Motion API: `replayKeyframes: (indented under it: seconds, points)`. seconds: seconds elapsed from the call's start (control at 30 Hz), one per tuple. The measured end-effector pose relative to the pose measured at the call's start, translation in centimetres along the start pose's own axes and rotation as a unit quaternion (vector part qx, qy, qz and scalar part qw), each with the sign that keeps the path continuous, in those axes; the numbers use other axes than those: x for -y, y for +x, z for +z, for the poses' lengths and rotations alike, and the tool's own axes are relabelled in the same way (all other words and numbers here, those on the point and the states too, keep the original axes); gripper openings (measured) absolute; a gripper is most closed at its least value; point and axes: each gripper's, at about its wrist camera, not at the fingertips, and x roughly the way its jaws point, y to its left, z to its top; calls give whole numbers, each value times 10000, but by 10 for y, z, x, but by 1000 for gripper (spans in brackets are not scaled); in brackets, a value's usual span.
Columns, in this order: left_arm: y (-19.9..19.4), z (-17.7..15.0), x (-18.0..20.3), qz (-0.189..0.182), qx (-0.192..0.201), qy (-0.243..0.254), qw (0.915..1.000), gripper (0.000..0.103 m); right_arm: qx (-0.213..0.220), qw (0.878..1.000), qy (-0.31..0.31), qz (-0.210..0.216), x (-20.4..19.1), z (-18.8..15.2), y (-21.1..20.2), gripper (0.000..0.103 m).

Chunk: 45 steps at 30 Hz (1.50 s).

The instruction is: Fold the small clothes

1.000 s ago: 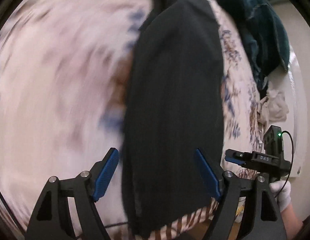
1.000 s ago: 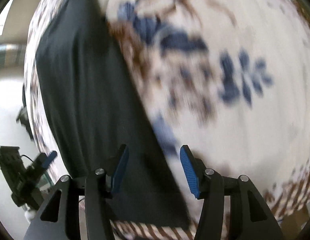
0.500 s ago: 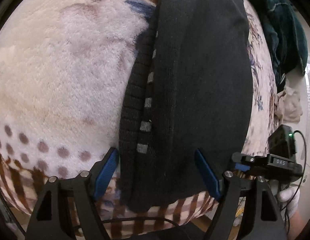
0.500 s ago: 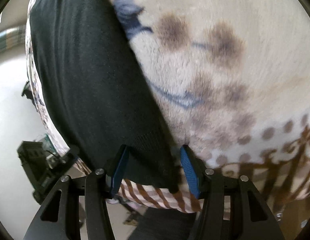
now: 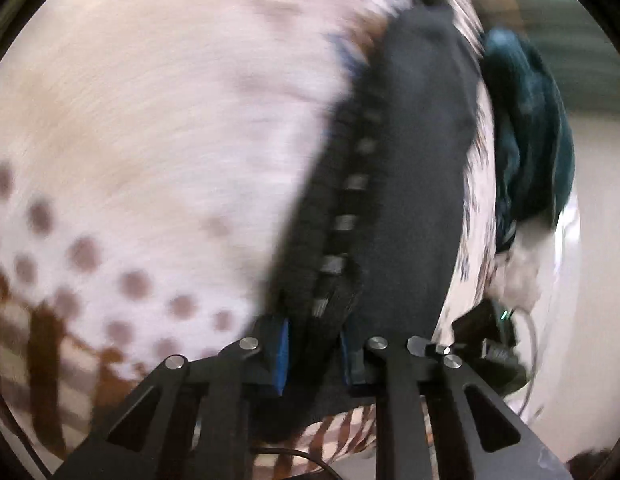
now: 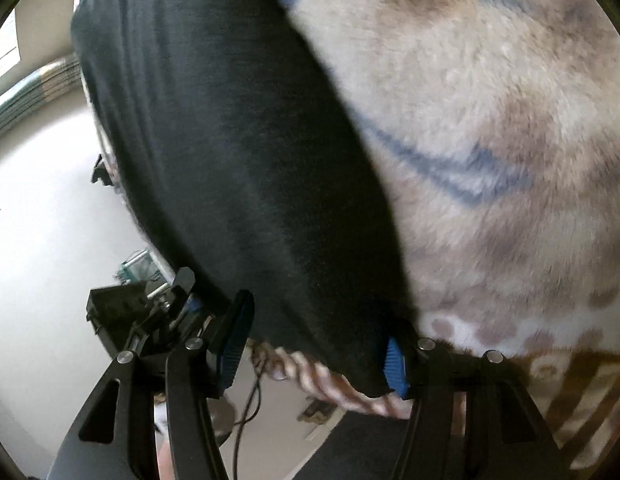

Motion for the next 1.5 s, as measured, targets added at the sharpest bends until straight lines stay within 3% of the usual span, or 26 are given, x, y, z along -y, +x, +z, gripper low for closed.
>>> replayKeyframes:
  seconds: [0.1,0.17,0.23,0.3,0.37,0.4,0.43,0.5,0.7,0.9,1.07,1.23,1.33,1.37,1.5]
  points:
    - [4,0,-10,-154,-17,-259,9995,23,70,9997,140,160,6,2,-1,61]
    - [9,2,2,-84,-127,56,9999,41,68,9998,66,147,3,2,-6,58]
    - [16,4,15,-28,-211,328,9992,58,71,9999,-151,-22,5,-8,-12,44]
    - [26,1,32,247,-308,649,9971,60,88,9995,-276,-114,-3,-8,-13,42]
    - [30,0,43,450,-294,879,9947,53,66,9997,-204,-91,0,-7,-15,42]
    - [28,-1,45,469,-252,921,9943,39,56,9998,-178,-107,-2,-7,-14,41]
    - [24,-3,47,491,-231,922,9943,7,74,9997,-184,-156,-5,-8,-14,38]
    - [16,-4,47,498,-146,876,9948,7,203,9985,-362,-353,-13,-12,-22,14]
    - [-18,-6,58,-67,46,585,9983,7,454,9963,-608,-405,-47,-31,-52,11]
    - [-58,12,106,-801,420,567,9943,7,817,9916,-998,-99,-94,-46,-113,11]
    - [-73,62,156,-1514,822,570,9834,7,1245,9825,-1377,171,-130,-41,-186,11]
    - [-59,136,190,-1892,1037,665,9742,7,1982,9628,-1833,133,-202,-2,-238,11]
    - [-40,193,208,-1975,1043,681,9723,7,2458,9486,-1990,135,-242,49,-264,11]
    - [-29,216,213,-2001,975,696,9724,7,2573,9455,-1993,106,-268,60,-249,11]
    - [11,294,229,-1963,767,626,9755,7,3039,9295,-2050,-395,-317,146,-251,11]
